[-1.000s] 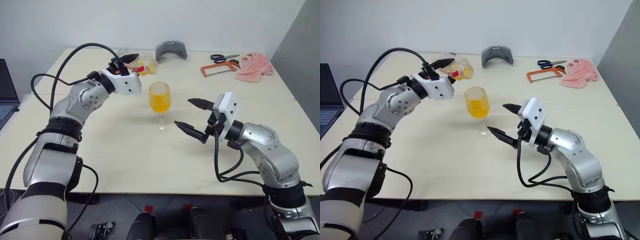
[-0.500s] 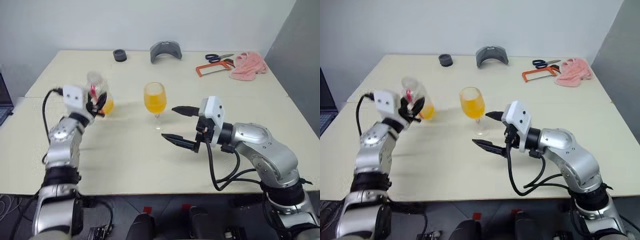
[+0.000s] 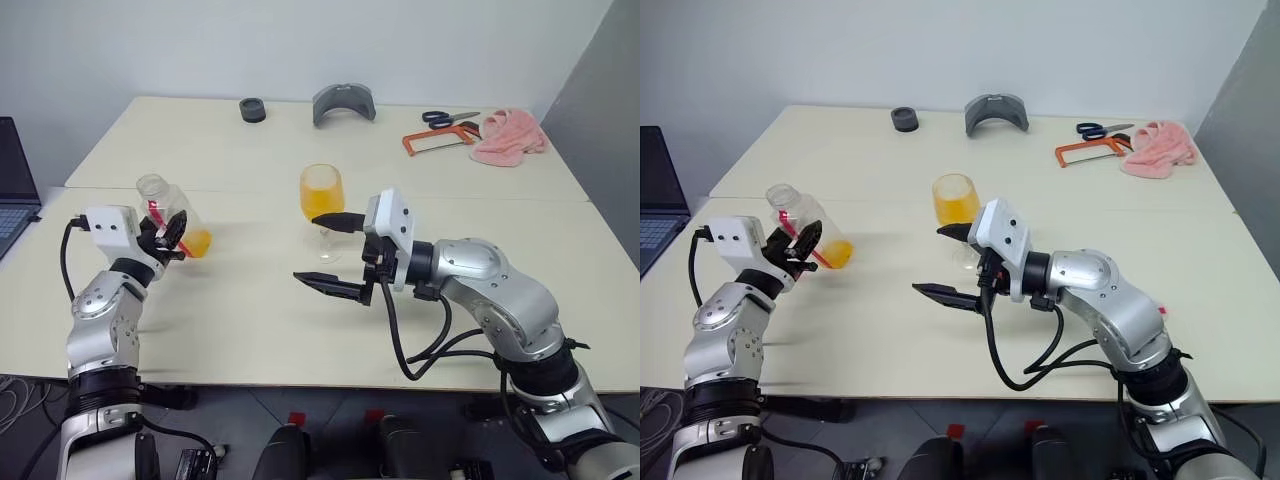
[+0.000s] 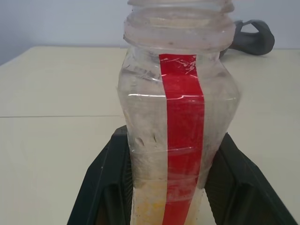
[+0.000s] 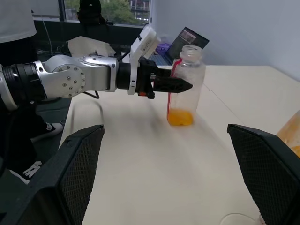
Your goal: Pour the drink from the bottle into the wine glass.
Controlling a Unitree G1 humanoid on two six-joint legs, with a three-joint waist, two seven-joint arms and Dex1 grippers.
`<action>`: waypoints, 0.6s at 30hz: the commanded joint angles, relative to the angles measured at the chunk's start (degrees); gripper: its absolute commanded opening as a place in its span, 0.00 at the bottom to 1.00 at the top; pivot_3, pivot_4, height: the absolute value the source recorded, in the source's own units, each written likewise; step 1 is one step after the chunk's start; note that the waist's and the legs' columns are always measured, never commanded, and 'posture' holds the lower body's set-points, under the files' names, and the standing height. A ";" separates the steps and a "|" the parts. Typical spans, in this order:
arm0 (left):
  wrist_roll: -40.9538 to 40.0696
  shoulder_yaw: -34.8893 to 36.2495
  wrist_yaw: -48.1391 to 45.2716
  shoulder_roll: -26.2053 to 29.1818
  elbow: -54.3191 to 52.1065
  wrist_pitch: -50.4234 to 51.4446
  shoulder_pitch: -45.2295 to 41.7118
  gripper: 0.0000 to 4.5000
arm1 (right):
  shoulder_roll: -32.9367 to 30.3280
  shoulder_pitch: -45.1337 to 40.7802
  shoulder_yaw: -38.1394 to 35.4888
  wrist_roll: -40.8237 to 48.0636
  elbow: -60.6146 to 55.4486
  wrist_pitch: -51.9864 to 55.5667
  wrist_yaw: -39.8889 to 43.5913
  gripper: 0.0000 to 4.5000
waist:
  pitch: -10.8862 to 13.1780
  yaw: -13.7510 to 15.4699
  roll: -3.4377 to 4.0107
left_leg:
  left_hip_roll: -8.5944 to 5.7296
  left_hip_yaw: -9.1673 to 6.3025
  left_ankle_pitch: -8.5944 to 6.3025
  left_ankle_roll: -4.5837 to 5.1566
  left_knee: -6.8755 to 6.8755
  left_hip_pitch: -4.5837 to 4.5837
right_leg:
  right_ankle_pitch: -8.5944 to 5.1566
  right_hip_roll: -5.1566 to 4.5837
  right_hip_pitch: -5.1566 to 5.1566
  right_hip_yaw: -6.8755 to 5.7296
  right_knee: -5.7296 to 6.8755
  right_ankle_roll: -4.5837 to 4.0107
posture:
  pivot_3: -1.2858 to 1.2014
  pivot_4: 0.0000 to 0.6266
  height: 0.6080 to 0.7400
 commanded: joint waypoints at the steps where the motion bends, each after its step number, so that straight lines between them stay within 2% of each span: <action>1: 1.81 0.14 0.45 0.92 -1.06 -0.96 0.73 0.37 | 0.68 -1.53 0.14 -0.30 -0.21 -1.96 1.23 1.00 | 0.00 -0.01 0.00 | 0.00 0.01 0.00 0.01 -0.01 0.01 | 0.00 0.00 0.00 0.00 0.00 0.00 | 0.52 0.24 1.00; 4: 1.88 0.40 0.23 0.60 -0.82 -1.19 0.75 0.37 | 0.76 -1.72 0.36 -0.71 0.42 -2.42 1.74 1.00 | 0.00 -0.02 0.00 | 0.00 0.04 0.00 0.01 -0.01 0.02 | 0.00 0.00 0.00 0.03 0.00 0.00 | 0.52 0.24 1.00; 5: 1.83 0.52 0.15 0.46 -0.86 -1.26 0.79 0.53 | 0.79 -1.76 0.38 -0.81 0.57 -2.51 1.90 1.00 | 0.00 -0.01 0.00 | 0.00 0.04 -0.01 0.01 -0.02 0.03 | 0.00 0.00 0.00 0.03 0.00 0.00 | 0.52 0.24 1.00; 12: 2.25 0.39 -0.01 -0.13 -2.29 -2.30 1.93 0.99 | 1.02 -1.74 0.31 -1.31 0.89 -2.45 2.41 1.00 | 0.00 -0.03 -0.01 | 0.01 0.03 -0.01 0.01 -0.03 0.02 | 0.00 0.00 0.00 0.01 -0.01 0.00 | 0.52 0.24 1.00; 18: 3.21 0.53 0.38 -0.59 -5.28 -3.99 4.77 0.99 | -0.69 1.89 0.82 -3.43 0.65 -4.52 3.08 1.00 | -0.01 0.02 -0.01 | 0.02 0.03 -0.01 0.01 -0.05 0.02 | 0.00 -0.01 0.00 0.02 -0.02 0.00 | 0.52 0.24 1.00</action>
